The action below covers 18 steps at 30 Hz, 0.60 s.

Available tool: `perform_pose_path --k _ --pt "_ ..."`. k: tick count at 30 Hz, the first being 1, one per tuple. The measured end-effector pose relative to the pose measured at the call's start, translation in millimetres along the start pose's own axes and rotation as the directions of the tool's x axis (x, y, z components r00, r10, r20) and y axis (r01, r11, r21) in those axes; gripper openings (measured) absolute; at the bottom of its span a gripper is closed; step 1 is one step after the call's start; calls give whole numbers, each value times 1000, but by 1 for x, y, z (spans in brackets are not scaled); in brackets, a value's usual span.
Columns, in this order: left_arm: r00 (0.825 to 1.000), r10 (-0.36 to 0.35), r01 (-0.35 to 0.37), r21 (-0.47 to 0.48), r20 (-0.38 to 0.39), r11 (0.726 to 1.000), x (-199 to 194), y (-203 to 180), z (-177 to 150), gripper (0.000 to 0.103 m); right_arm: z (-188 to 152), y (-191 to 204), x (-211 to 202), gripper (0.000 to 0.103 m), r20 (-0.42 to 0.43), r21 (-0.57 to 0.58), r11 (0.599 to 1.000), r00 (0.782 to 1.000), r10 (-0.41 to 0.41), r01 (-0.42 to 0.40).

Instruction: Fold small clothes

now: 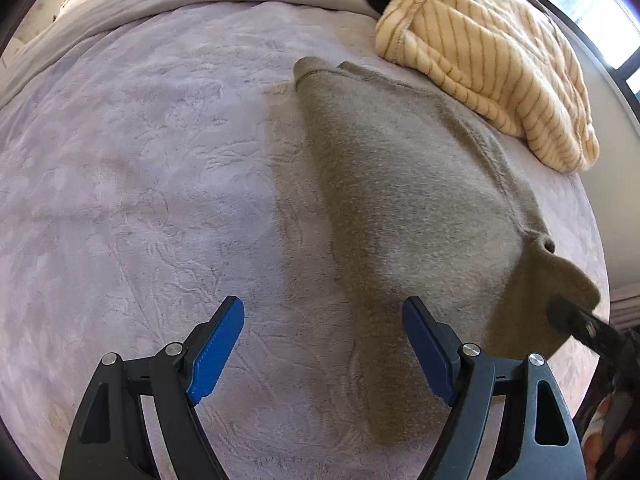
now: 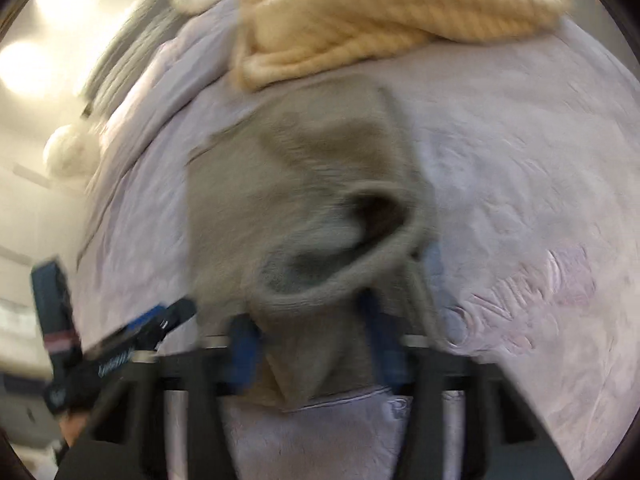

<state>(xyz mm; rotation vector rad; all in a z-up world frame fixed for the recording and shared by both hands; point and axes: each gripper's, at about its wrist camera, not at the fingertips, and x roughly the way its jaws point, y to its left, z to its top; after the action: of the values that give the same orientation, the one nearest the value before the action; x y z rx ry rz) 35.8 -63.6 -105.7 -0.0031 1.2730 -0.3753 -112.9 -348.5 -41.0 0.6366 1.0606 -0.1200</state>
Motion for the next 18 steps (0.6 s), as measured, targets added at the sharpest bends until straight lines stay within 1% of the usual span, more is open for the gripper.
perform_pose_path --k 2,3,4,5,6,7,8,9,10,11,12,13,14,16,17,18 --pt "999 33 -33 45 7 998 1 -3 -3 82 -6 -23 -1 32 -24 101 994 999 -32 34" --pt "999 44 -45 58 7 997 3 -3 -5 82 -10 -41 6 31 -53 180 983 998 -31 40" --pt "999 55 -55 67 2 996 5 -2 -6 82 -17 -57 7 26 -69 246 969 998 -3 20" --pt "998 66 -65 71 -11 995 8 0 -8 82 -23 -71 6 26 -73 309 951 997 39 -15" --pt "997 78 -77 71 -20 995 11 2 -7 82 -28 -82 3 27 -75 352 935 995 63 -32" --pt "994 101 -99 70 -30 993 13 5 -7 82 -31 -86 0 27 -87 357 934 995 43 -9" --pt "991 126 -122 70 -47 990 15 9 -8 82 -34 -89 -2 27 -89 352 936 995 49 -15" --pt "987 141 -136 63 -81 989 20 15 -10 82 -36 -91 -6 27 -86 347 937 994 64 -30" --pt "986 127 -123 46 -105 991 23 21 -12 82 -38 -91 -11 31 -80 340 940 994 75 -44" --pt "989 58 -59 -3 -137 998 24 29 -15 82 -38 -90 -15 32 -70 326 943 994 89 -62" --pt "989 -10 3 -42 -151 999 22 34 -18 82 -39 -89 -20 32 -61 308 947 992 111 -87" --pt "987 -54 45 -65 -153 997 21 37 -20 82 -39 -87 -21 34 -55 294 949 990 131 -109" --pt "980 -130 117 -94 -152 989 16 38 -22 82 -39 -86 -22 39 -44 285 949 987 155 -136" --pt "965 -213 197 -115 -155 974 14 35 -24 82 -38 -83 -21 40 -36 286 944 983 181 -163" --pt "951 -264 245 -128 -164 961 15 31 -25 82 -34 -81 -14 40 -35 292 940 981 193 -175" --pt "937 -299 277 -137 -179 951 18 27 -26 82 -32 -81 -10 40 -35 301 937 980 197 -177"
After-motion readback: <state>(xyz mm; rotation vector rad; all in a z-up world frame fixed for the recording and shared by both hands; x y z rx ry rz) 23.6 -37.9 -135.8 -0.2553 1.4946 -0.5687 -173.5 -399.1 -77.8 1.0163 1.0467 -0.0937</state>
